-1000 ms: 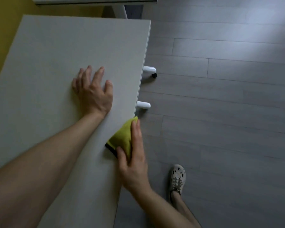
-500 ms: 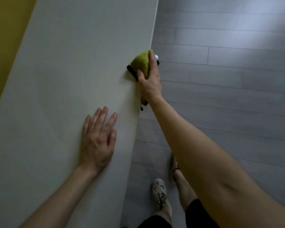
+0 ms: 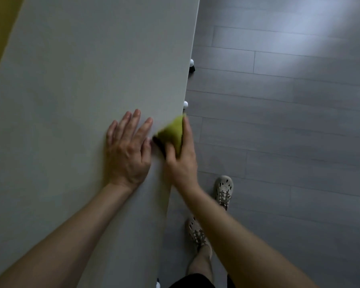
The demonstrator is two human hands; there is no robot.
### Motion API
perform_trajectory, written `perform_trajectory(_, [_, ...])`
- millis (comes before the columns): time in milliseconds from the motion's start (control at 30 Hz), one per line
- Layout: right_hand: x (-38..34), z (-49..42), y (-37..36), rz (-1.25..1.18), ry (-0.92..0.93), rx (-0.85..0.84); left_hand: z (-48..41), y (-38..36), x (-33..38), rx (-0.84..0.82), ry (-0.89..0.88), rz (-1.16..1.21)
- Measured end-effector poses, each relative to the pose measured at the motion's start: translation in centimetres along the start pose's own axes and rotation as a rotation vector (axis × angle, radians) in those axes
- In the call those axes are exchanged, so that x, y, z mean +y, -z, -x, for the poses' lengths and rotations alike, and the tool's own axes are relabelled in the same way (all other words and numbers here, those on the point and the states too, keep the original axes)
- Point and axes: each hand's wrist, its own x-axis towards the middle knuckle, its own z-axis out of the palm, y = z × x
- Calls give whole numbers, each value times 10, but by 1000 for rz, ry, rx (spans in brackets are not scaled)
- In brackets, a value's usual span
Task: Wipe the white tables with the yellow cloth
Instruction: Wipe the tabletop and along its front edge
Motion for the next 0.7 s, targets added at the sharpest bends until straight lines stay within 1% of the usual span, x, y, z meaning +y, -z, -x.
perform_trajectory(67, [-11, -56, -5, 5, 2, 60, 0, 1, 1, 0, 11, 1])
perform_trajectory(133, [-22, -102, -4, 28, 36, 82, 0, 1, 3, 2, 17, -3])
perform_trajectory(200, [-25, -120, -2, 72, 72, 87, 0, 0, 3, 2, 21, -8])
perform_trajectory(233, [-25, -114, 0, 86, 84, 88, -1, -1, 3, 2, 22, -11])
perform_trajectory(333, [-10, -37, 0, 59, 115, 61, 1, 1, 2, 6, 18, -12])
perform_trajectory(433, [11, 74, 8, 25, 103, -51, 0, 1, 3, 9, 15, -5])
perform_trajectory(500, [16, 116, 13, 15, 93, -94, 1, 2, 4, 5, 20, 2])
perform_trajectory(533, [13, 114, 14, 17, 79, -99, 2, 3, 5, 5, 21, 5])
perform_trajectory(600, [5, 72, 11, 21, 63, -83, 0, 3, 4, 11, 17, 13])
perform_trajectory(700, [-16, -38, 1, 13, 25, -10, 1, 1, 2, 22, 12, 13])
